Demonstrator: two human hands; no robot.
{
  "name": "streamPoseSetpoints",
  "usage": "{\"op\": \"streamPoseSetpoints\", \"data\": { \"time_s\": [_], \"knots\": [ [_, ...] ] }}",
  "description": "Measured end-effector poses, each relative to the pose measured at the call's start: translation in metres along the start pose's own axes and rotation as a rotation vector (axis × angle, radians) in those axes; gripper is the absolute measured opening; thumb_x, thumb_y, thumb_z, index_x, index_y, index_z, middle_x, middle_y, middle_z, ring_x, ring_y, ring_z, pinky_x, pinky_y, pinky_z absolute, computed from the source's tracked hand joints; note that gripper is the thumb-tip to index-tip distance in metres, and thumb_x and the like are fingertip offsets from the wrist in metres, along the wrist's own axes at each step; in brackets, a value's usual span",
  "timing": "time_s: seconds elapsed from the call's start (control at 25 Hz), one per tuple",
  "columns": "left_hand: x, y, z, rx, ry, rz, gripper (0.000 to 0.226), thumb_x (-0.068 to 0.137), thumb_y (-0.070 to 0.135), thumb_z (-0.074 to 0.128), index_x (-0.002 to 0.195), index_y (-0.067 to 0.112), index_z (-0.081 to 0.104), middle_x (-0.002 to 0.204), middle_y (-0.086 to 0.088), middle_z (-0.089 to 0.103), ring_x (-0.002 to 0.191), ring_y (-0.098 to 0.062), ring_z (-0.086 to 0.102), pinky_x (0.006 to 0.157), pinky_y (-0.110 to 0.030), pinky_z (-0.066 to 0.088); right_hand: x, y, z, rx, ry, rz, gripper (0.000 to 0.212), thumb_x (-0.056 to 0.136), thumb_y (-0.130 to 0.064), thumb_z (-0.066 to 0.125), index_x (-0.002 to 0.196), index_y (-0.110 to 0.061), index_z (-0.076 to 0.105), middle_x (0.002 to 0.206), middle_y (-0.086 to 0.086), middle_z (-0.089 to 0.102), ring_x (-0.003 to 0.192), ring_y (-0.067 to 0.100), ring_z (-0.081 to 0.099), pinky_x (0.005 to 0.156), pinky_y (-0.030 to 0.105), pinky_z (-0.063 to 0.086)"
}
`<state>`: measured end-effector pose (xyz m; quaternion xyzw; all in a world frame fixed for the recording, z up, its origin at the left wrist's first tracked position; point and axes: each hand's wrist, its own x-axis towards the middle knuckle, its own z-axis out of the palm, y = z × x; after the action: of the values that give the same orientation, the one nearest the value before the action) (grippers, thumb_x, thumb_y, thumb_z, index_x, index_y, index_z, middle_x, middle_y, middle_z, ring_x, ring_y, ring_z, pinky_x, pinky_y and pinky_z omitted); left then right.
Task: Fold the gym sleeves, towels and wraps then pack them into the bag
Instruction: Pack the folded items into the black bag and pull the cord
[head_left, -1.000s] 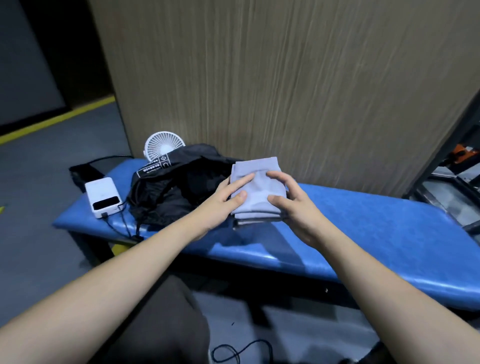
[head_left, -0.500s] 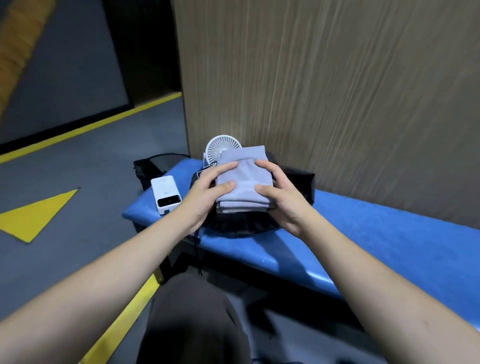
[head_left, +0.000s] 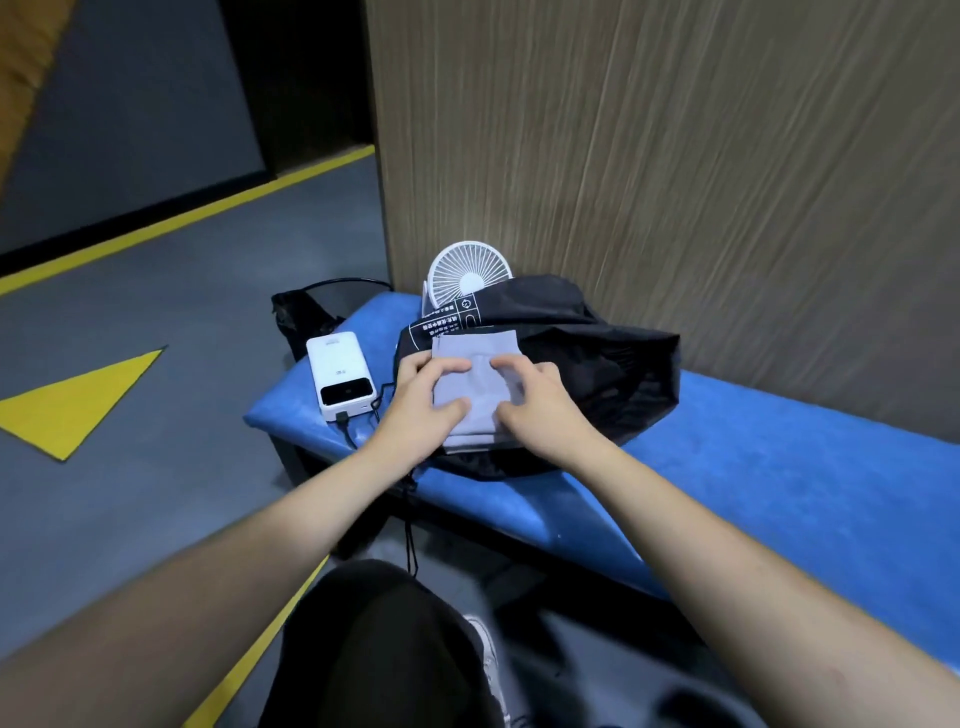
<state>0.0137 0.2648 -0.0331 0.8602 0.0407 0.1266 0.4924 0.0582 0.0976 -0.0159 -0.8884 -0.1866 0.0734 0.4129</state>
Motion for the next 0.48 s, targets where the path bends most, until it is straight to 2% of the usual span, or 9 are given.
{"op": "streamPoseSetpoints", "data": {
  "time_s": [0.08,0.16,0.24,0.32,0.36,0.48],
  "knots": [
    [0.0,-0.003,0.001,0.023,-0.013,0.023,0.04,0.09,0.005,0.062,0.126,0.022,0.062,0.139,-0.002,0.034,0.128,-0.006,0.039,0.096,0.0,0.022,-0.004,-0.006,0.008,-0.275,0.13,-0.015,0.049,0.084,-0.016,0.056,0.132,-0.024,0.051,0.129,0.011,0.037,0.109,0.028,0.047,0.094,0.033,0.046],
    [-0.001,-0.004,0.0,0.038,-0.035,0.059,0.037,0.095,0.009,0.057,0.128,0.025,0.061,0.139,0.001,0.036,0.128,-0.005,0.041,0.095,0.003,0.022,-0.005,-0.013,0.014,-0.597,0.326,-0.136,0.039,0.081,-0.025,0.057,0.119,-0.018,0.056,0.126,0.014,0.043,0.106,0.035,0.044,0.085,0.044,0.046],
    [-0.001,-0.003,-0.005,0.096,-0.062,0.094,0.035,0.097,0.018,0.056,0.128,0.033,0.06,0.137,0.006,0.039,0.124,-0.004,0.045,0.099,-0.009,0.029,-0.001,-0.018,0.016,-0.731,0.448,-0.229,0.035,0.078,-0.033,0.056,0.108,-0.016,0.059,0.124,0.016,0.049,0.103,0.035,0.047,0.079,0.044,0.045],
    [0.001,-0.003,-0.015,0.166,-0.063,0.123,0.034,0.096,0.027,0.057,0.127,0.042,0.059,0.132,0.011,0.046,0.119,-0.002,0.049,0.101,-0.021,0.036,0.003,-0.021,0.018,-0.784,0.473,-0.267,0.034,0.078,-0.037,0.056,0.105,-0.016,0.06,0.127,0.016,0.052,0.107,0.035,0.05,0.078,0.043,0.043],
    [0.002,-0.003,-0.02,0.183,-0.045,0.138,0.034,0.096,0.029,0.057,0.126,0.044,0.059,0.128,0.013,0.05,0.117,-0.001,0.051,0.101,-0.023,0.038,0.003,-0.023,0.019,-0.81,0.471,-0.287,0.034,0.079,-0.038,0.055,0.105,-0.016,0.06,0.128,0.015,0.053,0.109,0.034,0.051,0.079,0.043,0.041],
    [0.004,-0.005,-0.035,0.132,0.086,0.148,0.031,0.096,0.017,0.055,0.117,0.038,0.063,0.118,0.01,0.059,0.106,-0.004,0.058,0.099,-0.026,0.044,0.005,-0.023,0.023,-0.843,0.443,-0.378,0.038,0.083,-0.039,0.052,0.112,-0.016,0.061,0.129,0.012,0.055,0.116,0.031,0.053,0.084,0.043,0.04]
  ]
}}
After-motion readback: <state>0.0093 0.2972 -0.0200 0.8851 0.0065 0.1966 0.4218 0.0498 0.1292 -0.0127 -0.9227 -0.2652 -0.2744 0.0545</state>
